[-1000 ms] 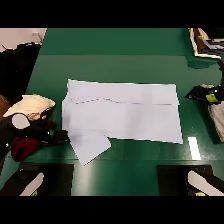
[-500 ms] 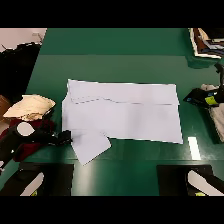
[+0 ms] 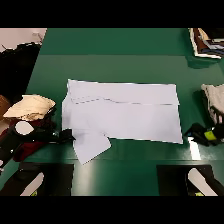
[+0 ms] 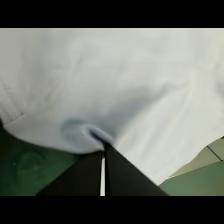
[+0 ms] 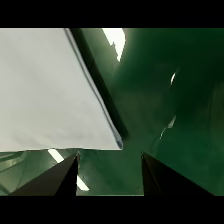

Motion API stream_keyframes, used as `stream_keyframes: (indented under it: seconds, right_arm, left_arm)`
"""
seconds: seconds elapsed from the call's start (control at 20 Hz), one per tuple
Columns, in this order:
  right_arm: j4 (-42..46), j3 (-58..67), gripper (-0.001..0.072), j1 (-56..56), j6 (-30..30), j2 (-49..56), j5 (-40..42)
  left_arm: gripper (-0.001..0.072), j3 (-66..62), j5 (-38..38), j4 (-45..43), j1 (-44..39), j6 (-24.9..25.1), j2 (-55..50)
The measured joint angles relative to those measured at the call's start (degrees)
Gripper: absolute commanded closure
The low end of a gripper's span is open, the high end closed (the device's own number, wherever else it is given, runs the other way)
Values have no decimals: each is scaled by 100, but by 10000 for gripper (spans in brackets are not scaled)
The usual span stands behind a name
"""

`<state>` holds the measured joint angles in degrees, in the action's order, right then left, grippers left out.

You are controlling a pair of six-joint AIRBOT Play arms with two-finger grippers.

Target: Fold the shirts.

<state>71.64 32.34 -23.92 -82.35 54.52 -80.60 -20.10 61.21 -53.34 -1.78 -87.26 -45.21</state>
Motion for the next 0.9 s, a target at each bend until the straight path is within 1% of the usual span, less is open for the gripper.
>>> stream_keyframes:
  seconds: [0.2, 0.3, 0.35, 0.4, 0.5, 0.65, 0.75, 0.9]
  right_arm:
    - [-568, -570, 288, -225, 118, -52, 398]
    - [-732, -664, 434, -140, 149, -61, 529]
    - [-761, -693, 533, -55, 155, -61, 592]
    - [-780, -719, 695, 63, 168, -61, 660]
    - [-793, -723, 697, 302, 175, -63, 713]
    - [-573, -501, 697, 566, 181, -146, 420]
    - [-243, -223, 697, 656, 181, -385, 31]
    - [249, 136, 697, 717, 181, -916, -555]
  left_arm:
    - [686, -4, 13, 92, 0, 87, 0]
    - [686, -7, 15, 103, 0, 107, 0]
    - [686, -4, 11, 118, 0, 116, 0]
    - [687, -7, 9, 122, 0, 122, 0]
    - [689, -39, 70, 96, 0, 164, 4]
    - [690, -210, 457, -151, 0, 166, 216]
    - [689, -289, 809, -372, 0, -2, 638]
    - [688, -348, 1561, -507, 0, -428, 1482]
